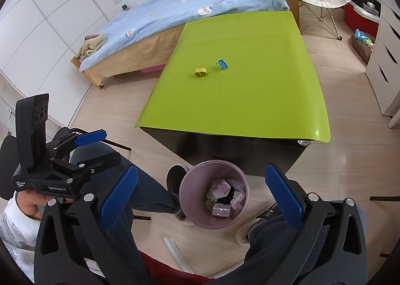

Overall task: Collect trash
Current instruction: 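Reach the right gripper to the blue binder clip and close on it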

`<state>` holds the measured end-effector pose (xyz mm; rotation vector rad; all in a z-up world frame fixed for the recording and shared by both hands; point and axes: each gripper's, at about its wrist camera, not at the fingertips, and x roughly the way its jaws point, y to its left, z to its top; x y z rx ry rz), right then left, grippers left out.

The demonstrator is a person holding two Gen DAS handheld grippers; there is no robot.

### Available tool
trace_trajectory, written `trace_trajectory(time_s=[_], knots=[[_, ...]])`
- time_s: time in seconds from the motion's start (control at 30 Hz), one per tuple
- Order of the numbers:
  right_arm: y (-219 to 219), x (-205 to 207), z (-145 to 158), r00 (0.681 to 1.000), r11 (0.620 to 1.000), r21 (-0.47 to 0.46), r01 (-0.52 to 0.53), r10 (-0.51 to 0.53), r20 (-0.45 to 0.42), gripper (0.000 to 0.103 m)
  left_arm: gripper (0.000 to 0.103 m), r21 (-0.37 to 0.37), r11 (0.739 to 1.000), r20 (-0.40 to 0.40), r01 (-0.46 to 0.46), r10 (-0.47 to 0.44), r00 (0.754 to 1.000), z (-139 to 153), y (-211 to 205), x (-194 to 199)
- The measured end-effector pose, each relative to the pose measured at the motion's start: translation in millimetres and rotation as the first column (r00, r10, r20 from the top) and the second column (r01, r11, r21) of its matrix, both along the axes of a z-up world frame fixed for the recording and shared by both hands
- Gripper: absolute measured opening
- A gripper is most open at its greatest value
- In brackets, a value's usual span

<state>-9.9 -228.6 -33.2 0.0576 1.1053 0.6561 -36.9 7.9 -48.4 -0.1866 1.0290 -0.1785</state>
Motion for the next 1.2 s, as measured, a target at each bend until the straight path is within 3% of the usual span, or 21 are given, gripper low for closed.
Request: trace_trajectory(time_s=[0.43,0.73,1.0,1.2], knots=[[21.1,38.6,7.2,0.999,1.000,-0.007,-0.019,0.019,0.026,0.100,0.095,0.003,0.999,0.029,-0.035,0.034,0.999,7.3,21.6,31.2],[53.8,97.1,4.1,0.999,0.998,-0.042,-0.047,0.048,0.021,0.100,0.095,0.014,0.999,0.035,-0.038,0.037,0.999,7.6,35.8,67.9],[88.5,162.5,-17.5,0.998,0.990,-0.126,-0.056,0.055,-0.008,0.100,0.095,0.024,0.999,0.034,-0.042,0.041,0.999,4.6,42.9,93.7],[112.7,209.4,-44.8,0.996,0.985,-0.166,-0.051,0.039,-0.078,0.100,0.095,0.035,0.998,0.020,-0.045,0.044,0.999,-1.7,46.8,109.7]])
